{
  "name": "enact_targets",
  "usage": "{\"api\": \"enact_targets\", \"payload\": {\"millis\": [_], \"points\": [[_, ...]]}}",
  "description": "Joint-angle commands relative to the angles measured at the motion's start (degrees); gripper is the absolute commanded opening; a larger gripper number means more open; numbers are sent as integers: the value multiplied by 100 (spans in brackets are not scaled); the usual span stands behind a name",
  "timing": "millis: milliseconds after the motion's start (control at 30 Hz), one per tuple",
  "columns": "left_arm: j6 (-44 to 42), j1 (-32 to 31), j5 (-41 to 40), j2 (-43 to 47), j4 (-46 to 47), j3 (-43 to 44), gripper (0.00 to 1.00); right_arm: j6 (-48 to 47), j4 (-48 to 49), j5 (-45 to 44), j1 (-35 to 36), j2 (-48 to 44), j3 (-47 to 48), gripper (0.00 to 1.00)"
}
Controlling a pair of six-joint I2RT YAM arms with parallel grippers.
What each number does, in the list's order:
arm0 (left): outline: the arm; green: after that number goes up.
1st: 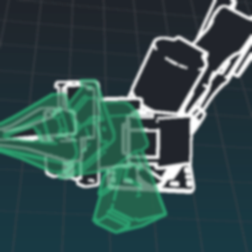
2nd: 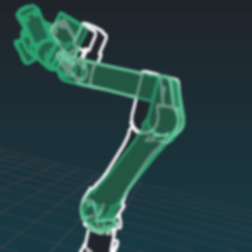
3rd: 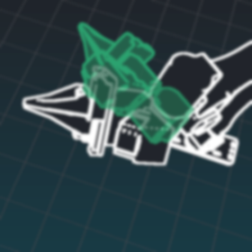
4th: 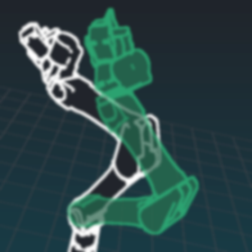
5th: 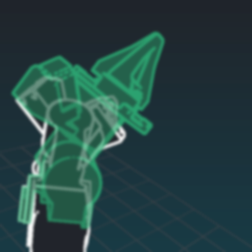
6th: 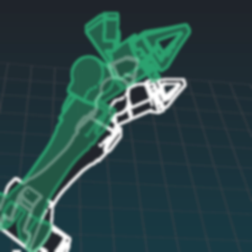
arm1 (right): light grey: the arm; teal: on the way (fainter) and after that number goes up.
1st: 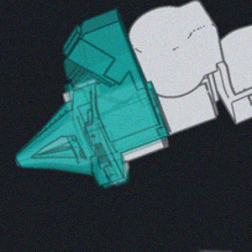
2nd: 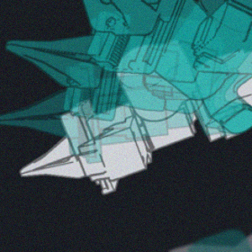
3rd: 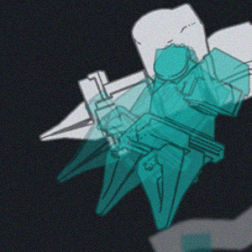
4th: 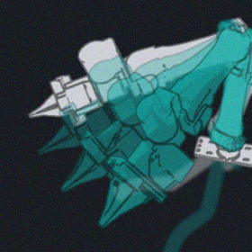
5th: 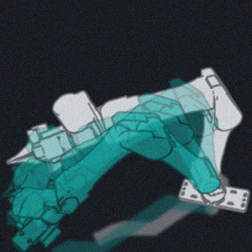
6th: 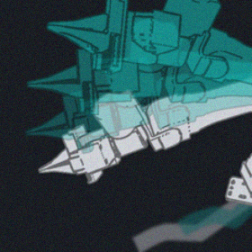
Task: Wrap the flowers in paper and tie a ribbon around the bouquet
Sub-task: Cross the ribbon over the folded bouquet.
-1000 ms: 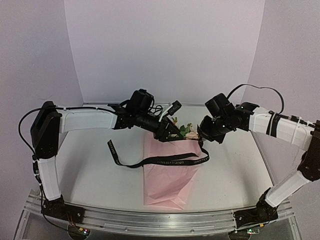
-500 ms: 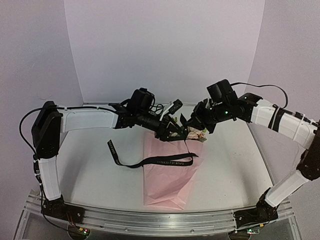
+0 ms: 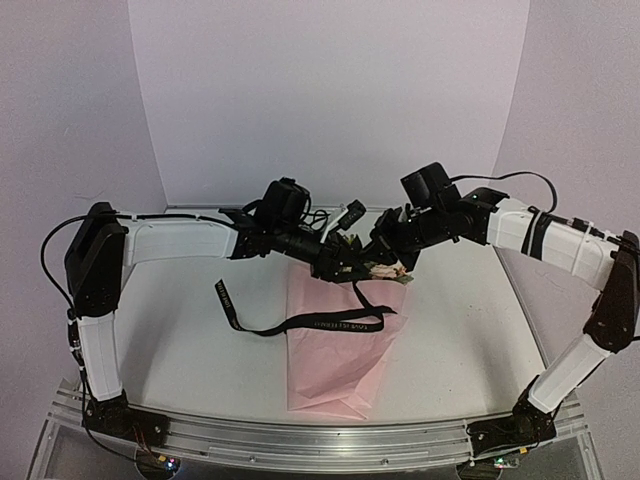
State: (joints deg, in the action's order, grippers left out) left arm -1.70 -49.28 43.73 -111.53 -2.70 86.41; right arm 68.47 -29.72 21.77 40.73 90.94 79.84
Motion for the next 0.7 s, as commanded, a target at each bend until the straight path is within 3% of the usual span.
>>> {"api": "enact_targets", "payload": {"millis": [0, 67, 167, 233, 367, 667], "points": [[-105, -29, -195, -150, 154, 54, 24, -121, 140, 14, 64, -98, 121, 0], [-134, -29, -320, -128, 180, -17, 22, -354, 130, -45, 53, -193, -17, 5], [-289, -27, -352, -39, 33, -124, 18, -832, 125, -417, 10, -481, -522, 35], [-431, -3, -331, 17, -291, -101, 9, -1088, 124, -728, -57, -691, -985, 45], [-575, 61, -567, 262, -858, -153, 1, -1724, 149, -1248, -115, -863, -1532, 48], [-336, 514, -899, 1136, -1378, -455, 0, -3575, 551, -1561, -127, -335, -1724, 39]]}}
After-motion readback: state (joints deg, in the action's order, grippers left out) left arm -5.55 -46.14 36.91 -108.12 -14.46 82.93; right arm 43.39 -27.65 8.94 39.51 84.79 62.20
